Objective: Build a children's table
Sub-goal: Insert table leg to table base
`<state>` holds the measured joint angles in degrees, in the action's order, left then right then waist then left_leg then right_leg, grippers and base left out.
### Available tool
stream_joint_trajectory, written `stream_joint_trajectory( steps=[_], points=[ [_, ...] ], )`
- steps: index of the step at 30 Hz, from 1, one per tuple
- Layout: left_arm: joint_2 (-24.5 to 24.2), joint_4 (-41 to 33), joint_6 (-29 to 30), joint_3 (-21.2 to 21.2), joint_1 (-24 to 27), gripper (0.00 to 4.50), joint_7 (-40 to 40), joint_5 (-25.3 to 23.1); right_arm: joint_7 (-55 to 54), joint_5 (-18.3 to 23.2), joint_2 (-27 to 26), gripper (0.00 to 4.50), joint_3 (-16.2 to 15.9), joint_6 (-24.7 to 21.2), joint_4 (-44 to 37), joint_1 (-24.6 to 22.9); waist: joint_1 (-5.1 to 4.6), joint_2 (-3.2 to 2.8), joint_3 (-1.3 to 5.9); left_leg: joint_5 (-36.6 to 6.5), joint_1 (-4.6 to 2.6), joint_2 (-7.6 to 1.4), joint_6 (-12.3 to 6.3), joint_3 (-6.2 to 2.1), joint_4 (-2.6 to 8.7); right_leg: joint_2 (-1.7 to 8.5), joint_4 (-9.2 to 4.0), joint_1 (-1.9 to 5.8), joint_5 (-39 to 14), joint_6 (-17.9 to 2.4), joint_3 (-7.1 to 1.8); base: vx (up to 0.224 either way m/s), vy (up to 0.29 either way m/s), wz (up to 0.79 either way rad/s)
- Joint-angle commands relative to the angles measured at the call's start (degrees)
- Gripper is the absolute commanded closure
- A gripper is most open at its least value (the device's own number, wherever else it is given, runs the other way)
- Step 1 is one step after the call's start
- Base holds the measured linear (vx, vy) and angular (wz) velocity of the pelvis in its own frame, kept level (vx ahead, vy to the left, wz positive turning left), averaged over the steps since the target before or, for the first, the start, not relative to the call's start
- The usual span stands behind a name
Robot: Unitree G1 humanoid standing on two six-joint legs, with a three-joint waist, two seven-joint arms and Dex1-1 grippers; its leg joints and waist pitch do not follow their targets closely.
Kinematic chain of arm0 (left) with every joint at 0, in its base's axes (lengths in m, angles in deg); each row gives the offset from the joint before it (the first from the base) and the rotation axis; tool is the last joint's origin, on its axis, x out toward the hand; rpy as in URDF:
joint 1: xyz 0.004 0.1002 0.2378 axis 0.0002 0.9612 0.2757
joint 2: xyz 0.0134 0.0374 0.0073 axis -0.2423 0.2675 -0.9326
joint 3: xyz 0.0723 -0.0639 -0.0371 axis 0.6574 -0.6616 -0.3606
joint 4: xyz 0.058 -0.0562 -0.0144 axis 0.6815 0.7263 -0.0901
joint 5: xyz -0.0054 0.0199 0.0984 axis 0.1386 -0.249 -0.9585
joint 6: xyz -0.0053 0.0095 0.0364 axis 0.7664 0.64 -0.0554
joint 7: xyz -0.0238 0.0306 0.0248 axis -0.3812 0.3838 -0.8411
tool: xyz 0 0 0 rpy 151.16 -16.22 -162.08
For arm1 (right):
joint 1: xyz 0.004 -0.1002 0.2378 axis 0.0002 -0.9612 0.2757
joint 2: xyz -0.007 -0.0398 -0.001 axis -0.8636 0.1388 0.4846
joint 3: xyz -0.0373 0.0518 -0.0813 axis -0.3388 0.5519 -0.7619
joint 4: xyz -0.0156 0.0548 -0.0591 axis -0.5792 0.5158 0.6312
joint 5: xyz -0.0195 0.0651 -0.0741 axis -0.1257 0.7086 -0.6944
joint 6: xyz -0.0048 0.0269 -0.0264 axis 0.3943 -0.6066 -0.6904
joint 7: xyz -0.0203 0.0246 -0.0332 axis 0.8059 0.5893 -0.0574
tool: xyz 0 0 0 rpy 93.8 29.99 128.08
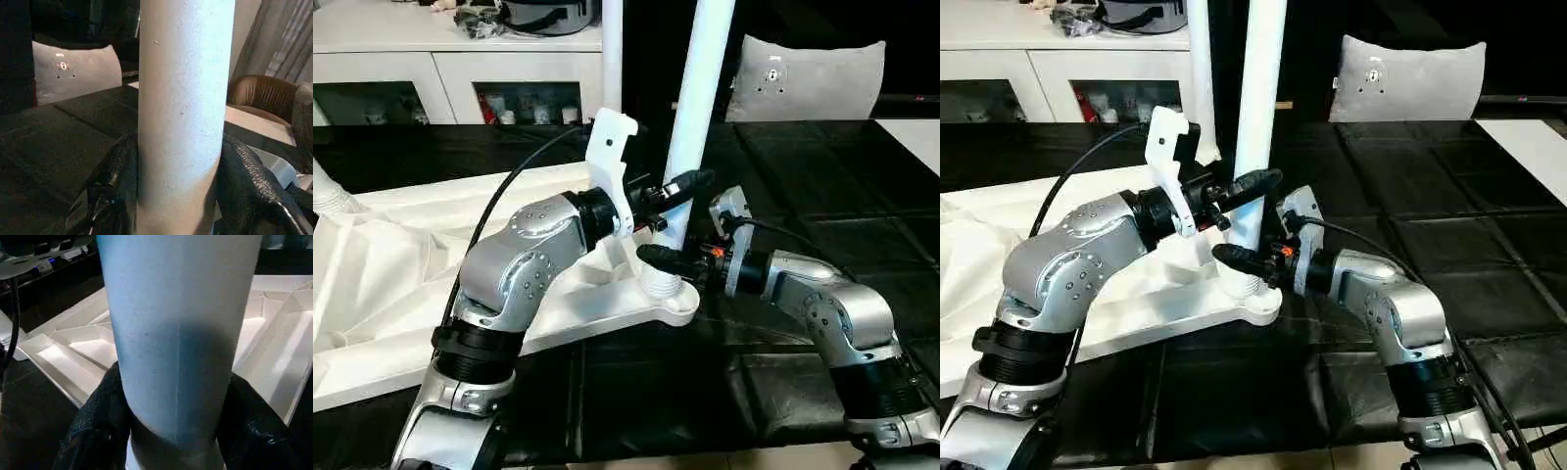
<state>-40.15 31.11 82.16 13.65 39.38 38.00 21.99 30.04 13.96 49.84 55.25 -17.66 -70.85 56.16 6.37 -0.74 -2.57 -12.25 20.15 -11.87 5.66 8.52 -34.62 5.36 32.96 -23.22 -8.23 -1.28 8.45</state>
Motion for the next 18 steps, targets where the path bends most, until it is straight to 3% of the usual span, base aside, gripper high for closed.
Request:
stream_joint_trajectory(
  steps=[1,6,10,13,18],
  points=[
    [-0.09,-1.53,0.86,1.23,-0.34,2.41,-1.25,-0.03,-1.22,-1.00,0.36,2.55,1.27,1.09,0.43,0.80,-0.10,0.68,3.82,-5.36,0.56,-0.87,-1.52,0.50,3.95,3.06,-4.22,3.71,-22.31,-2.72,-2.97,0.000,0.000,0.00],
    [-0.03,-1.01,0.58,0.77,-0.57,2.41,-0.97,-0.22,-0.47,-1.20,0.35,2.56,1.17,3.13,0.20,0.11,-0.11,0.65,3.78,-5.78,0.56,-0.84,-1.47,0.50,3.98,3.09,-4.28,3.75,-22.75,-2.77,-2.96,0.000,0.000,0.00],
    [-0.35,-0.50,0.34,0.52,-0.91,2.41,-0.96,-0.69,-1.49,0.55,-0.08,2.56,2.02,-0.85,0.35,0.44,-0.11,0.65,3.86,-5.47,0.53,-0.83,-1.71,0.50,3.93,3.03,-4.20,3.77,-21.99,-3.03,-3.00,0.000,0.000,0.00],
    [-0.39,-0.58,0.44,0.44,-0.92,2.41,-1.01,-0.83,-1.85,2.41,-0.66,1.86,3.74,-2.91,0.85,1.26,-0.11,0.60,3.90,-5.24,0.46,-0.97,-1.80,0.44,3.97,3.10,-4.07,3.72,-21.30,-3.59,-3.05,0.000,0.000,0.00],
    [-0.33,-0.76,0.54,0.53,-0.81,2.41,-1.13,-0.87,-1.68,2.06,-0.62,1.47,3.80,-2.42,0.97,1.68,-0.06,0.71,3.87,-5.16,0.47,-0.90,-1.47,0.52,3.95,3.12,-4.02,3.75,-21.37,-3.71,-3.08,0.000,0.000,0.00]
  ],
)
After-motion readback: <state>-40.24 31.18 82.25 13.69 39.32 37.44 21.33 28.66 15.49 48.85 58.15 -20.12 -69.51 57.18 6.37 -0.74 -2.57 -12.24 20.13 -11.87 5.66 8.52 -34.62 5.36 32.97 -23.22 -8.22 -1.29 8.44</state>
